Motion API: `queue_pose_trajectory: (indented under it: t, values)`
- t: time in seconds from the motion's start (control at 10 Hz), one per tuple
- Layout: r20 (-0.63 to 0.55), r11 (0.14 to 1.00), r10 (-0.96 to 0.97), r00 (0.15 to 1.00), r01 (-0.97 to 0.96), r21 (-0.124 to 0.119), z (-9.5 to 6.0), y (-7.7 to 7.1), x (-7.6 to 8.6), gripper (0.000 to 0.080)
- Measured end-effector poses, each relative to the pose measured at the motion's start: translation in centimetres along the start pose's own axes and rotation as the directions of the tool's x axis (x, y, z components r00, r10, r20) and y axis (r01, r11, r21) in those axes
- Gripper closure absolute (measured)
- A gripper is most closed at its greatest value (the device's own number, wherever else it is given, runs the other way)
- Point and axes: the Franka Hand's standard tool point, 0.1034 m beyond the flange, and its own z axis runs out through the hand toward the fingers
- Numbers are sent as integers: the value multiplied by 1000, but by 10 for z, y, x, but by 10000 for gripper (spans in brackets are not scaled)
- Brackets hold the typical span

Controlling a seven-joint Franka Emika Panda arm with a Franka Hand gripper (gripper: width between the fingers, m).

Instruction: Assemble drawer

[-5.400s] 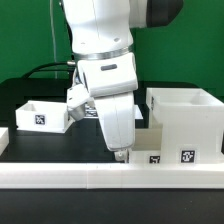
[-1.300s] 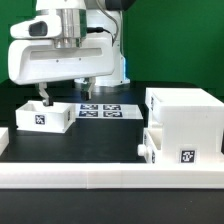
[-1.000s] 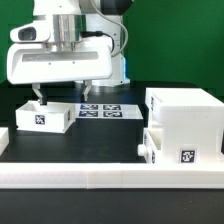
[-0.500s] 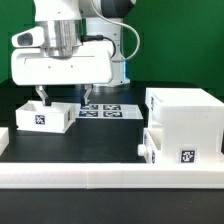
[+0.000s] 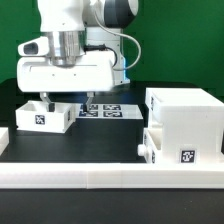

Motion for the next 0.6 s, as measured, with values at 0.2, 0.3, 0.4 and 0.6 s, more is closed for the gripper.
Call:
queue_pose_trajectory:
  t: [0.2,0.3,0.4,0.6]
  values:
    - [1,1000,-8,1000,8,-5,11,2,-5,150]
    - [5,1000,-8,1000,8,-6,17,2,-8,150]
    - [9,1000,-10,1000,10,-6,21,1,-10,150]
    - [13,1000,-10,1000,10,-5,24,1,-12,150]
